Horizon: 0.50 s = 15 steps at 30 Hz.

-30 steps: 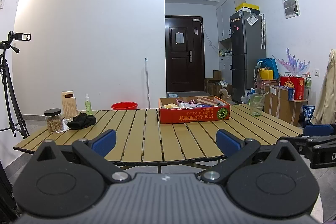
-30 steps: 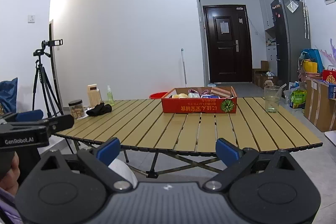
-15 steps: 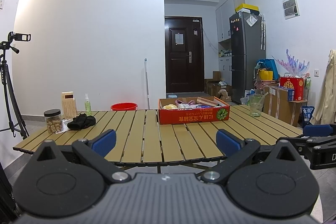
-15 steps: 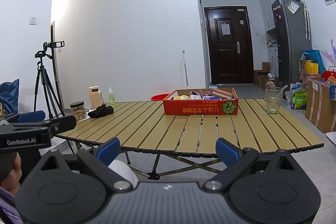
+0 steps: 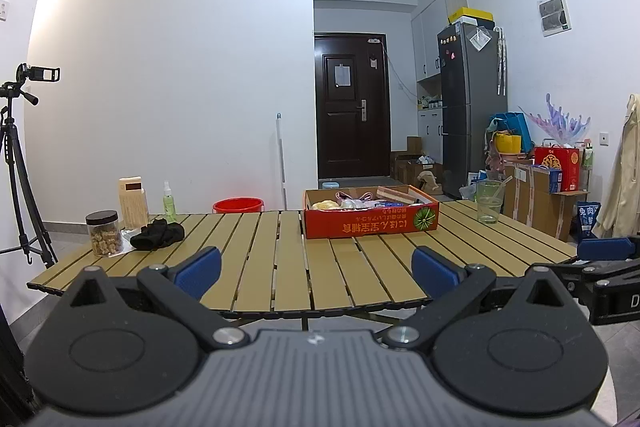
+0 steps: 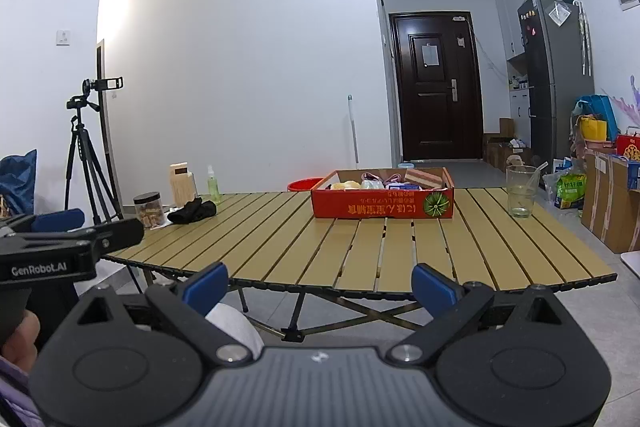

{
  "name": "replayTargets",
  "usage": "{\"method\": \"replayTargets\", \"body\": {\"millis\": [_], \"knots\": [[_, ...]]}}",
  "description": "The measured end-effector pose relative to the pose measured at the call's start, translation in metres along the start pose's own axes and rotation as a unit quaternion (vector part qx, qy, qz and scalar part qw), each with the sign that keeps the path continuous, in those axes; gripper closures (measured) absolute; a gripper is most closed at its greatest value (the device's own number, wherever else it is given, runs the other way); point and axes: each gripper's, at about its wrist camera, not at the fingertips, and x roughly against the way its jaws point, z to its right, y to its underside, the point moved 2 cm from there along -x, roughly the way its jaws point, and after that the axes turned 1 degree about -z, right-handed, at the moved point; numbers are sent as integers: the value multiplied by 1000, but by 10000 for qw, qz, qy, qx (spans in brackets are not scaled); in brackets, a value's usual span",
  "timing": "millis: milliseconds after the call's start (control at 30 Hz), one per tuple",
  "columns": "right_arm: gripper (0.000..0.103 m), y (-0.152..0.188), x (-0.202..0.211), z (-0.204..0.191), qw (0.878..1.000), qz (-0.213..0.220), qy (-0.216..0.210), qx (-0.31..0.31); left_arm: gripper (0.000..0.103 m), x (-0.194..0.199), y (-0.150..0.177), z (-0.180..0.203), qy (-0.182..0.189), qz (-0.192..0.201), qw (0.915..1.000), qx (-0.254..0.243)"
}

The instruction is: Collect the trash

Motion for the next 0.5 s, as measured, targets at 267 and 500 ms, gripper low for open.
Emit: {"method": "replayTargets", "body": {"millis": [267, 500], "knots": [[2, -1, 3, -1, 10000, 42, -2, 25, 0, 0, 0, 1, 15, 25, 10000, 1], [1, -1, 6, -3, 9998, 181, -77, 92, 0, 1, 3, 2, 5, 148, 9999, -65]]}}
